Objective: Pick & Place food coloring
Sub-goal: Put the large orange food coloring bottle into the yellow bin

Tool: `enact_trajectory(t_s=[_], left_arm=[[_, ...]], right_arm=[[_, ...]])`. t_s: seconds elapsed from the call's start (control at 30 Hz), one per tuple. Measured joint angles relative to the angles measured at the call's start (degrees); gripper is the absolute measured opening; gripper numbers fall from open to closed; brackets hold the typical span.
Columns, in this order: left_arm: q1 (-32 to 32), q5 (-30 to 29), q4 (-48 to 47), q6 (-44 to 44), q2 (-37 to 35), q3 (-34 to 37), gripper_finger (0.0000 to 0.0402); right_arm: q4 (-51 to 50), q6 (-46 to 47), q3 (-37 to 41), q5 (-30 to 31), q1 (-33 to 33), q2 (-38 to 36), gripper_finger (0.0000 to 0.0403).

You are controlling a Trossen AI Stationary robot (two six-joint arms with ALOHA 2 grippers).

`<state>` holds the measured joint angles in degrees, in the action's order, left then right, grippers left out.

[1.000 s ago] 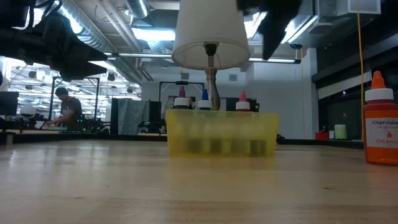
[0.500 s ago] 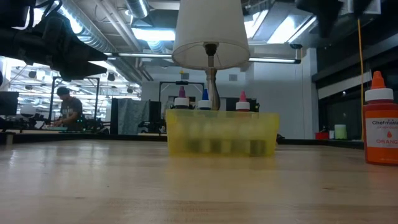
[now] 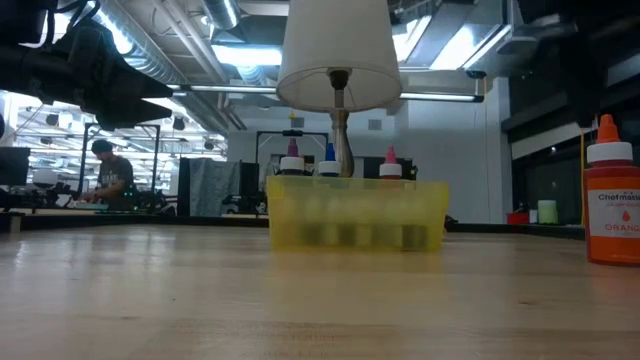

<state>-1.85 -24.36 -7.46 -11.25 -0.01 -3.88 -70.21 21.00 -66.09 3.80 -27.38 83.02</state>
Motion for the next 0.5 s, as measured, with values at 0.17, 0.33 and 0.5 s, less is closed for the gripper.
enact_trajectory(t_s=[0.17, 0.33, 0.5], left_arm=[[0.0, 0.0, 0.0, 0.0, 0.0, 0.0, 0.0313], [0.0, 0.0, 0.01, 0.0, 0.0, 0.0, 0.0311], [-0.01, 0.0, 0.0, 0.0, 0.0, 0.0, 0.0313]], right_arm=[[4.5, 2.79, 4.22, -2.0, -1.1, 0.0, 0.0293], [9.5, 2.6, 6.37, 0.58, -1.96, 0.02, 0.0293], [12.42, 2.64, 8.05, 2.22, -1.92, 0.02, 0.0293]])
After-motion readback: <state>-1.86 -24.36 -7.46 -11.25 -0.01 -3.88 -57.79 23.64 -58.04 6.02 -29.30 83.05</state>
